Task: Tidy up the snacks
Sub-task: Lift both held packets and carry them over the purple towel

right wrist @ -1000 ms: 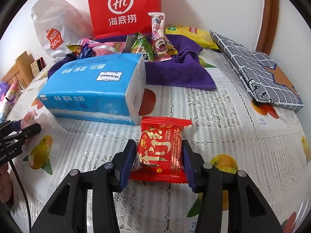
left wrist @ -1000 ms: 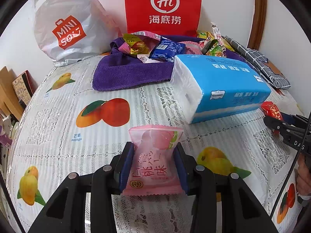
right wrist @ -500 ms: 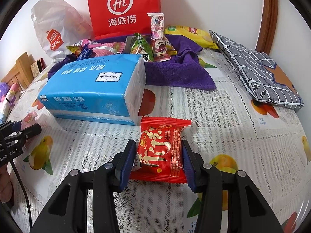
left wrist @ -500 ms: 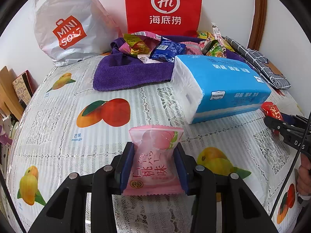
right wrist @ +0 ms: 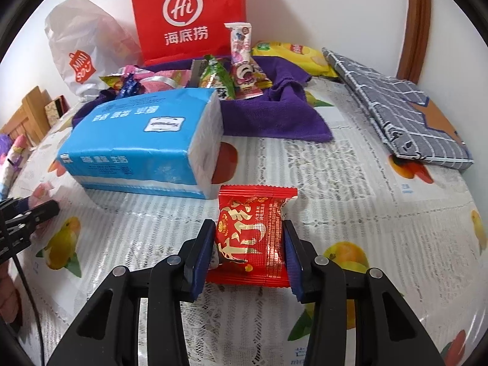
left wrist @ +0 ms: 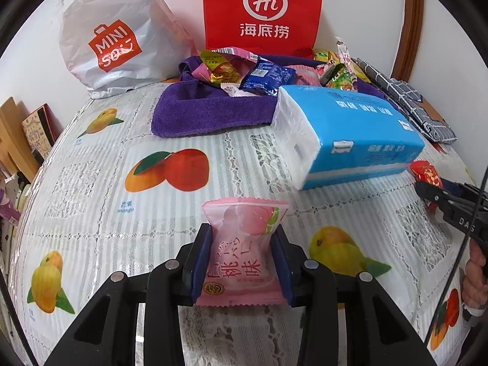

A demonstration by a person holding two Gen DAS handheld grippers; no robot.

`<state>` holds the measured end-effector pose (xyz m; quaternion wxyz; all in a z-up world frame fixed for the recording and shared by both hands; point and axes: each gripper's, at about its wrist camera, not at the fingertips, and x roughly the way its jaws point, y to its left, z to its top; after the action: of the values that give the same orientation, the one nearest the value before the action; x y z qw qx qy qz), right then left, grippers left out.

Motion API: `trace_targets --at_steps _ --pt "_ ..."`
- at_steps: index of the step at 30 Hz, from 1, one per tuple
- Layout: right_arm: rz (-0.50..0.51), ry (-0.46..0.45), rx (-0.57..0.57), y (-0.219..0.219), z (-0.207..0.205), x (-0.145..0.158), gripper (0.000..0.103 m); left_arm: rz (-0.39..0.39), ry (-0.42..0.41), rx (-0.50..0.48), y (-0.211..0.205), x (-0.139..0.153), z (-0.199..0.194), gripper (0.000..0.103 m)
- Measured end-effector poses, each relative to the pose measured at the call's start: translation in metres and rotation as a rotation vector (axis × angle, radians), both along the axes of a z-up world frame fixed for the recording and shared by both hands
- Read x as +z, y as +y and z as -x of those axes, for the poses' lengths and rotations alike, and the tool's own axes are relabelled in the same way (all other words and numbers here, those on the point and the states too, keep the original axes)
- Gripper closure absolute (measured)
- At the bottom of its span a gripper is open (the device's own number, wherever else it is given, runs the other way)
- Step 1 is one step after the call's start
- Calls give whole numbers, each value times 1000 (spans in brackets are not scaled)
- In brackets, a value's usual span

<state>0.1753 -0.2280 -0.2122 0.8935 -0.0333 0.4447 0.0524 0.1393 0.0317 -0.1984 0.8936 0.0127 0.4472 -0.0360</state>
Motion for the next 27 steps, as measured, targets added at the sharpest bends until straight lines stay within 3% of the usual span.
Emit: trace_targets --at_steps 8,20,27 --pt "6 -15 7 2 16 7 60 36 9 7 3 12 11 66" --pt "-24 -80 -18 -5 43 48 60 88 -18 -13 -10 41 26 66" --pt "-24 -117 -30 -7 57 71 60 64 -67 -28 -23 63 37 66"
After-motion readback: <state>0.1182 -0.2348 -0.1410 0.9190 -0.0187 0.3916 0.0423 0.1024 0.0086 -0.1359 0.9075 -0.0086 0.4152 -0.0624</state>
